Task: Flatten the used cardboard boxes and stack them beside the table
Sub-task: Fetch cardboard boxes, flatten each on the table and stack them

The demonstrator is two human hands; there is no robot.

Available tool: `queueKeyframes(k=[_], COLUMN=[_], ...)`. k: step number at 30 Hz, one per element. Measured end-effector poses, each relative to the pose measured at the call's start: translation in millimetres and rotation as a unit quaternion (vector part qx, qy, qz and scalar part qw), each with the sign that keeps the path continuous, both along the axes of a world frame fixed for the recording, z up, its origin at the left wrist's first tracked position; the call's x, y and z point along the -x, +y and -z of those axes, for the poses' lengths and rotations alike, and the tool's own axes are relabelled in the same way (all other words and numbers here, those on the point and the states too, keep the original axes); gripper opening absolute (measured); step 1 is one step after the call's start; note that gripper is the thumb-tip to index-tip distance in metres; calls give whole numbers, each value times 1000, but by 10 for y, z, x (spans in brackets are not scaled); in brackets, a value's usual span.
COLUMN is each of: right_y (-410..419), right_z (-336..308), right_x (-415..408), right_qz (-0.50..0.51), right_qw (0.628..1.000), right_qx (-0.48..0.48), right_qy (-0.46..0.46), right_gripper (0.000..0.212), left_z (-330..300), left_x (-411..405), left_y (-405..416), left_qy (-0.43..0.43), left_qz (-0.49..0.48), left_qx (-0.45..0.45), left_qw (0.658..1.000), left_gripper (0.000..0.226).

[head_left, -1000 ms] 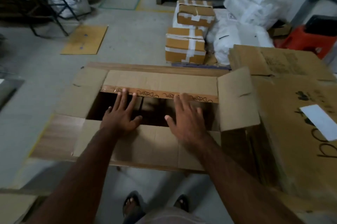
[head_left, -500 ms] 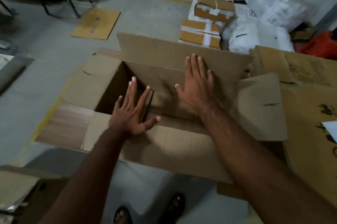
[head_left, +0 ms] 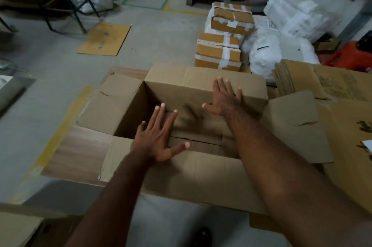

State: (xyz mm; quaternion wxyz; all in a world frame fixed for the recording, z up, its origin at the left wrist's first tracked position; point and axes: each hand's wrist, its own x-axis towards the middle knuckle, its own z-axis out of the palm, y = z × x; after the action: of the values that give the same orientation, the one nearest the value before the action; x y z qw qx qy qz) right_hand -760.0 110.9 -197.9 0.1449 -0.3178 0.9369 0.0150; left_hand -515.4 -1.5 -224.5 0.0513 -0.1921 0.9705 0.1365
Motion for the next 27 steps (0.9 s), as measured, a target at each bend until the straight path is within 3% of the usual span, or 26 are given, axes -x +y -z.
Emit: queueKeyframes(k=[3, 8, 11, 15, 18, 20, 23, 27], right_y=[104, 430, 746, 1226, 1556, 1725, 1813, 1686], right_z=[-191, -522, -671, -767, -651, -552, -467, -415], right_x=[-205, -777, -1290, -1977, -2138, -2105, -2014, -1991], right_qz=[2, 2, -15, -30, 5, 102, 236, 220], right_qw=[997, 989, 983, 975, 980, 961, 930, 923], right_qx=[68, 148, 181, 218, 183, 195, 194, 204], right_qy=[23, 19, -23, -34, 77, 170, 203, 241], right_gripper=[110, 106, 102, 98, 92, 84, 82, 79], left_z=[-185, -486, -517, -670, -767, -793, -770, -628], left_x=[-98, -381, -546, -695, -800, -861, -889, -896], left_y=[1, 241, 426, 396, 215, 100, 40, 93], left_qy=[-7, -59, -83, 40, 166, 196, 199, 194], left_qz=[87, 221, 267, 238, 156, 95, 14, 16], left_qx=[-44, -11, 60, 138, 175, 188, 185, 179], left_qw=[995, 973, 958, 961, 958, 958, 962, 964], left_gripper=[120, 124, 110, 72, 40, 27, 50, 94])
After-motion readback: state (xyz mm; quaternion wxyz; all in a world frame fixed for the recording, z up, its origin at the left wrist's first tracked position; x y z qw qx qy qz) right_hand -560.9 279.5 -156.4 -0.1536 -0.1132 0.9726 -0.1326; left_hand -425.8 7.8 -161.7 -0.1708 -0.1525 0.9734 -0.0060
